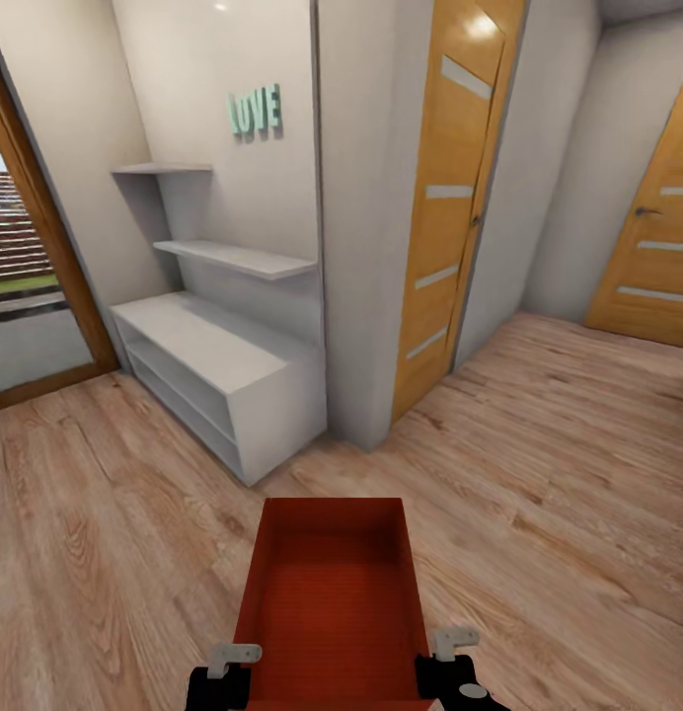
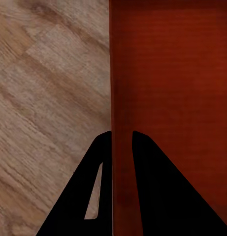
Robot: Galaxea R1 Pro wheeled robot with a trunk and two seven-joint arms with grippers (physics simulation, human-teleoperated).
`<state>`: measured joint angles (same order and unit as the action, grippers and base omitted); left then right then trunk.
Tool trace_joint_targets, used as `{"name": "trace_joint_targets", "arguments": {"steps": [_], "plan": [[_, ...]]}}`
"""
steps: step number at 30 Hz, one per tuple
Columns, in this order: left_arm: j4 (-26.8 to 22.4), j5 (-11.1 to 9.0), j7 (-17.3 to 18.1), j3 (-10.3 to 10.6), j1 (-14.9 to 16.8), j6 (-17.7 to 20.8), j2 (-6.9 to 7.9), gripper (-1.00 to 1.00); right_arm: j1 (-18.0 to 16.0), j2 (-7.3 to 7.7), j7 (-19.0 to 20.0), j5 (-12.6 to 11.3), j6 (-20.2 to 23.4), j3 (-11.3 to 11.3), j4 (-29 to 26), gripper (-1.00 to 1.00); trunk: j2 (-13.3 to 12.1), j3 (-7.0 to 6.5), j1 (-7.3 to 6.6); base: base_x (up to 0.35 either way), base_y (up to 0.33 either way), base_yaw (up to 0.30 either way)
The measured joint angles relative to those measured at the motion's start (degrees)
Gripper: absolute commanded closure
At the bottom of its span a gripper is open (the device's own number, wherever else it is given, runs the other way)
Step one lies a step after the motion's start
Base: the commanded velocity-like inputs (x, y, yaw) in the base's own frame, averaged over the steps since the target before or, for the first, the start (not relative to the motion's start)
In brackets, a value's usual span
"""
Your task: Move the two storage containers from the living room to the garage. In the garage, place one container on the floor and stack the other container on top of it (either order is fine).
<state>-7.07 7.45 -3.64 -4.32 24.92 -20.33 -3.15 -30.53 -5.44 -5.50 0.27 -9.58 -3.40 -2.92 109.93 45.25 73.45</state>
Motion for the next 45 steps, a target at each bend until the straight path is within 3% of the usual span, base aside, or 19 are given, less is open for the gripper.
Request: {"name": "trace_joint_targets", "arguments": {"steps": [45], "plan": [[0.0, -0.02, 0.01, 0.01, 0.0, -0.03, 0.0, 1.0, 0.0, 0.0, 0.0, -0.01, 0.0, 0.0, 0.0, 1.0, 0.0, 0.0, 0.0, 0.001, 0.0, -0.264]]}}
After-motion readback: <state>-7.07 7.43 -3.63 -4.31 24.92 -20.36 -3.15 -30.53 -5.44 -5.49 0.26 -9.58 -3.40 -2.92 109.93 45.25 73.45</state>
